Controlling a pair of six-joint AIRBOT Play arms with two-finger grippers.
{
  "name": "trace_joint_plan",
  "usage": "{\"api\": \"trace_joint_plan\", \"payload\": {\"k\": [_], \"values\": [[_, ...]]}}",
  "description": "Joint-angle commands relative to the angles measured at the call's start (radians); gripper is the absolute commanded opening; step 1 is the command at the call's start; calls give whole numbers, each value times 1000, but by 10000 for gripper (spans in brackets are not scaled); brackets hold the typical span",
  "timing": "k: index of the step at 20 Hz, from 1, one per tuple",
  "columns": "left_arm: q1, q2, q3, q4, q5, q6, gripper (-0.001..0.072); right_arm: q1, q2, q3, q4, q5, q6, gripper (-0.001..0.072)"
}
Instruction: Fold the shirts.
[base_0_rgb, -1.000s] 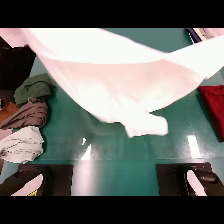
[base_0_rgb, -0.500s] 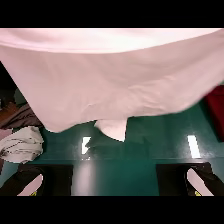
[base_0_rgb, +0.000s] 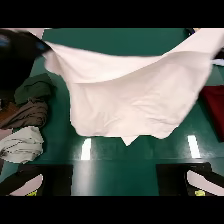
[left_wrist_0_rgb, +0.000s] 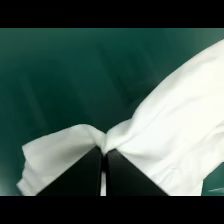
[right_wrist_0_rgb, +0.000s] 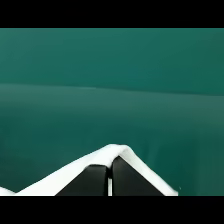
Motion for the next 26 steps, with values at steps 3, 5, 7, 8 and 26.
{"api": "trace_joint_plan", "payload": {"k": [3, 5, 7, 8, 26], "values": [[1, -301, -93, 6, 188, 16, 24, 97, -231, -23, -137, -194, 59, 19], [1, -354, -90, 7, 221, 14, 197, 97, -309, 40, -135, -158, 59, 28], [6, -359, -89, 6, 247, 14, 674, 87, -372, 119, -136, -90, 58, 413], [18, -358, -76, 7, 238, 14, 645, 79, -391, 159, -135, -48, 59, 498], [293, -354, -416, 128, -23, 99, 393, 14, 81, -528, 23, -6, -36, 365]]}}
